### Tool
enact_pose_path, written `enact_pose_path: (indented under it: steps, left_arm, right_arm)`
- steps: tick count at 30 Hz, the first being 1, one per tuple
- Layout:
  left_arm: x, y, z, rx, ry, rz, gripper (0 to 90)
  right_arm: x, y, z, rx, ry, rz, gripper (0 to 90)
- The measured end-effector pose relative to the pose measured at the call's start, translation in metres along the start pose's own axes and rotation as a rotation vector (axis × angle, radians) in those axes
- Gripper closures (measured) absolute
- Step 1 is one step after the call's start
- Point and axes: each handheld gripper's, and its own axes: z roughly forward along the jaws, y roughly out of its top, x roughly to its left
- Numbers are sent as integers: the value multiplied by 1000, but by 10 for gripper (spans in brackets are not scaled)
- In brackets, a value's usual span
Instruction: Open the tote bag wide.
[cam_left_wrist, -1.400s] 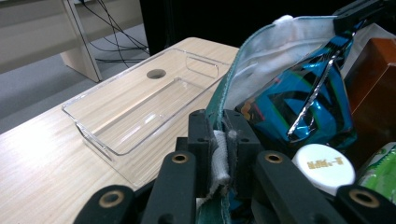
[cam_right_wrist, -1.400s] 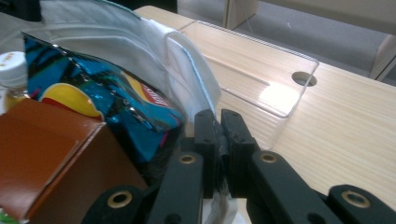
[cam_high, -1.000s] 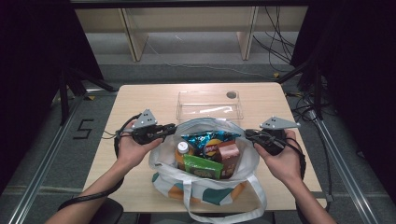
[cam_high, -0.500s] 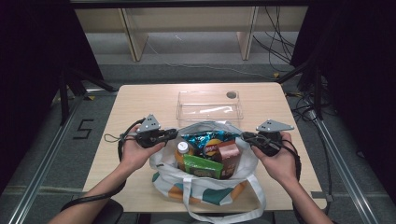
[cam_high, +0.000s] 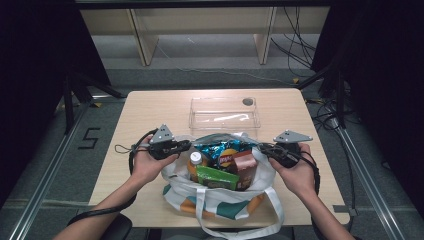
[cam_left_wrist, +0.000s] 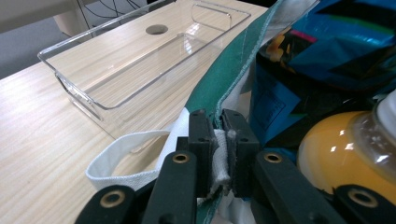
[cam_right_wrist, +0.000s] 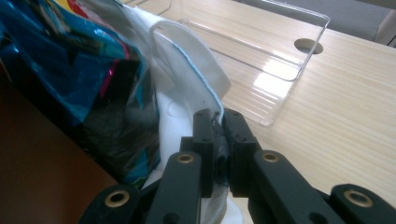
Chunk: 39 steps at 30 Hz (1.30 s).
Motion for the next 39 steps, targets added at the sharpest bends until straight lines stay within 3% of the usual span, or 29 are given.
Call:
enact_pose_path:
  steps: [3, 6, 9, 20, 22, 27, 28, 29, 35, 36, 37, 39]
  left_arm:
    - [1, -2, 3, 10, -1, 3, 822]
    - [1, -3, 5, 18, -2, 10, 821]
    - [1, -6, 7, 23, -6, 4, 821]
    - [1, -11, 16, 39, -16, 15, 822]
    - [1, -12, 17, 41, -12, -2, 822]
    - [1, -13, 19, 43, -13, 1, 822]
    - [-2, -15, 23, 4, -18, -53, 822]
    - [-2, -15, 23, 6, -20, -55, 821]
    - [-2, -17, 27, 25, -25, -33, 821]
    - [1, -17, 25, 58, -22, 1, 822]
    - [2, -17, 25, 72, -31, 6, 821]
    - [4, -17, 24, 99, -25, 55, 822]
  right_arm:
    - [-1, -2, 2, -6, -7, -9, 850]
    - [0, -3, 3, 9, 0, 12, 849]
    - [-1, -5, 6, -1, -8, -6, 849]
    - [-2, -12, 14, 33, 7, 22, 845]
    - [-3, -12, 13, 42, 11, 20, 845]
    - [-4, -13, 15, 46, 13, 14, 845]
    - [-4, -13, 15, 48, 14, 19, 845]
    - [-4, -14, 17, 42, 15, 24, 844]
    - [-5, -17, 20, 51, 22, 29, 843]
    - [-5, -17, 21, 53, 22, 33, 844]
    - [-6, -16, 20, 63, 24, 27, 843]
    - [-6, -17, 21, 59, 26, 29, 843]
